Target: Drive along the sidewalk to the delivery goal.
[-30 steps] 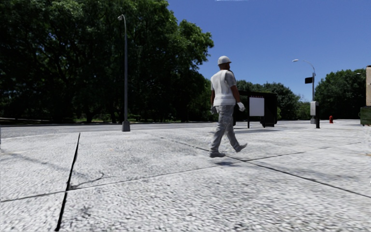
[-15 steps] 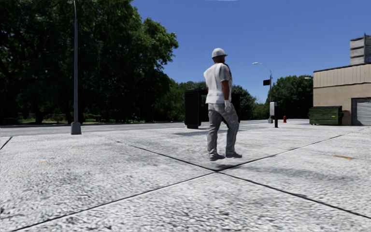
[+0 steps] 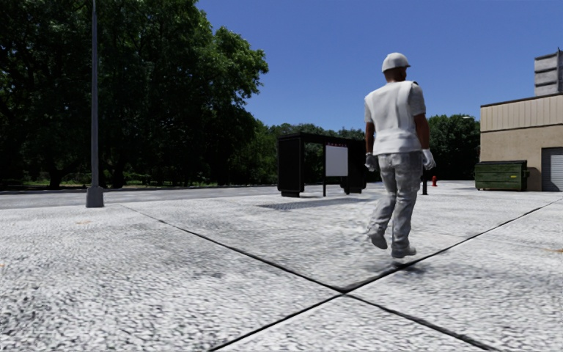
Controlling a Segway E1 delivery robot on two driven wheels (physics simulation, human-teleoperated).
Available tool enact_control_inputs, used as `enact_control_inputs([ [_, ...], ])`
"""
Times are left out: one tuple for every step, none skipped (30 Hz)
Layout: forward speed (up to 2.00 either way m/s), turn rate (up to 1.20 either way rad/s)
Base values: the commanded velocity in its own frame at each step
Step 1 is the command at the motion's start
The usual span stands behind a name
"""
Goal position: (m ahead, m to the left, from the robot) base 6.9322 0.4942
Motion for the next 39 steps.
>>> enact_control_inputs([
  [1.48,0.0],
  [1.49,0.0],
  [1.49,0.0],
  [1.49,0.0],
  [1.49,0.0],
  [1.49,0.0],
  [1.49,0.0],
  [1.49,0.0],
  [1.49,0.0],
  [1.49,0.0],
  [1.49,0.0],
  [1.49,0.0],
  [1.49,0.0],
  [1.49,0.0],
  [1.49,0.0],
  [1.49,0.0],
  [1.49,0.0],
  [1.48,0.0],
  [1.48,0.0],
  [1.44,0.0],
  [1.33,0.0],
  [1.29,0.0],
  [1.29,0.0],
  [1.28,0.0],
  [1.28,0.0],
  [1.28,0.13],
  [1.28,0.13],
  [1.28,0.28],
  [1.28,0.36],
  [1.28,0.36],
  [1.28,0.36],
  [1.28,0.17],
  [1.28,0.0],
  [1.28,0.0],
  [1.29,0.0],
  [1.29,0.0],
  [1.29,0.0],
  [1.29,0.0],
  [1.29,0.0],
])
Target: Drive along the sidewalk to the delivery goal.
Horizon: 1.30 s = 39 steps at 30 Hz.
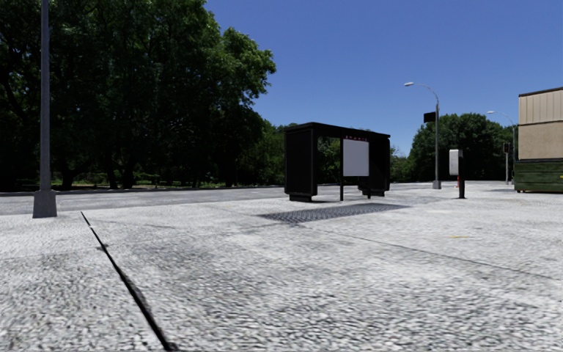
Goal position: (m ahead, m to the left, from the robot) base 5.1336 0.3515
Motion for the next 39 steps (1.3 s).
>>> enact_control_inputs([
  [1.29,0.0],
  [1.29,0.0],
  [1.29,0.0],
  [1.29,0.0],
  [1.29,0.2],
  [1.29,0.2],
  [1.29,0.35],
  [1.29,0.42],
  [1.29,0.43],
  [1.29,0.43],
  [1.29,0.35],
  [1.29,0.28],
  [1.29,0.28],
  [1.29,0.27],
  [1.29,0.42],
  [1.29,0.52],
  [1.29,0.52],
  [1.29,0.54],
  [1.29,0.47],
  [1.29,0.47],
  [1.29,0.3],
  [1.29,0.0],
  [1.29,0.0],
  [1.29,0.0],
  [1.29,0.0],
  [1.29,0.0],
  [1.29,0.0],
  [1.29,0.0],
  [1.29,0.0],
  [1.3,0.0],
  [1.32,0.0],
  [1.32,0.0],
  [1.35,0.05],
  [1.37,0.12],
  [1.37,0.12],
  [1.38,0.15],
  [1.38,0.15],
  [1.38,0.14],
  [1.38,0.14],
])
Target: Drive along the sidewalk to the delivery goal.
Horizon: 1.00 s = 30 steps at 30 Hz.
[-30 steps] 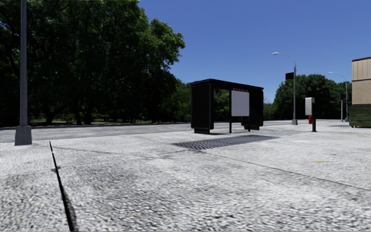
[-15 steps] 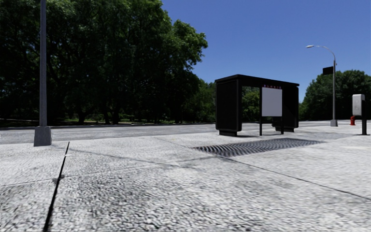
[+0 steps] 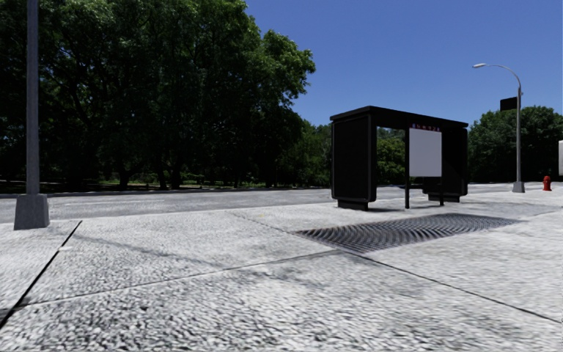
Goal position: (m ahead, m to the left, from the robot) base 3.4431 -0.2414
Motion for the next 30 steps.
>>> enact_control_inputs([
  [1.38,0.0],
  [1.41,0.0],
  [1.41,0.0],
  [1.46,0.0],
  [1.47,0.0],
  [1.48,0.0],
  [1.48,0.0],
  [1.48,0.0],
  [1.48,0.0],
  [1.48,0.0],
  [1.48,0.0],
  [1.48,0.0],
  [1.48,0.06],
  [1.48,0.06],
  [1.5,0.08],
  [1.52,0.0],
  [1.52,0.0],
  [1.64,0.0],
  [1.75,0.0],
  [1.86,0.0],
  [1.86,0.0],
  [1.9,0.0],
  [1.91,0.0],
  [1.91,0.0],
  [1.91,0.0],
  [1.91,0.0],
  [1.91,0.0],
  [1.91,0.0],
  [1.91,0.0],
  [1.9,0.0],
])
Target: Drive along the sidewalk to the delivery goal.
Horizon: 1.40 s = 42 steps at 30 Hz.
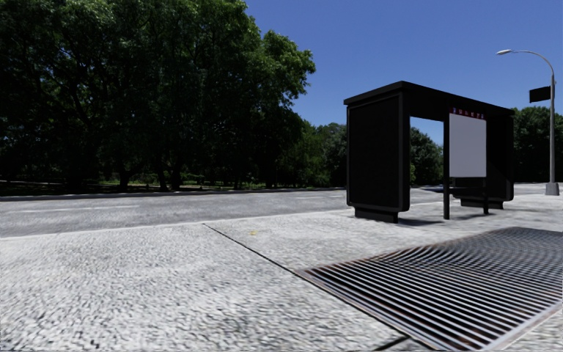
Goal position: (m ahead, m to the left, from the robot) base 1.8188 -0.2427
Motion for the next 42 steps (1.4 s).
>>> enact_control_inputs([
  [1.86,0.0],
  [1.86,0.0],
  [1.84,-0.13],
  [1.83,-0.21],
  [1.83,-0.21],
  [1.83,-0.23],
  [1.83,-0.15],
  [1.83,0.0],
  [1.83,0.0],
  [1.82,0.0],
  [1.82,0.0],
  [1.82,0.0],
  [1.78,0.0],
  [1.61,0.0],
  [1.28,-0.45],
  [1.28,-0.45],
  [1.06,-0.49],
  [0.9,-0.5],
  [0.85,-0.5],
  [0.85,-0.5],
  [0.84,-0.41],
  [0.83,-0.19],
  [0.83,-0.19],
  [0.83,0.0],
  [0.82,0.0],
  [0.82,0.0],
  [0.82,0.0],
  [0.82,0.0],
  [0.81,0.0],
  [0.81,0.0],
  [0.81,0.0],
  [0.81,0.0],
  [0.81,0.0],
  [0.81,0.0],
  [0.81,0.0],
  [0.78,0.0],
  [0.78,0.0],
  [0.0,0.0],
  [0.0,0.0],
  [0.0,0.0],
  [0.0,0.0],
  [0.0,0.0],
])
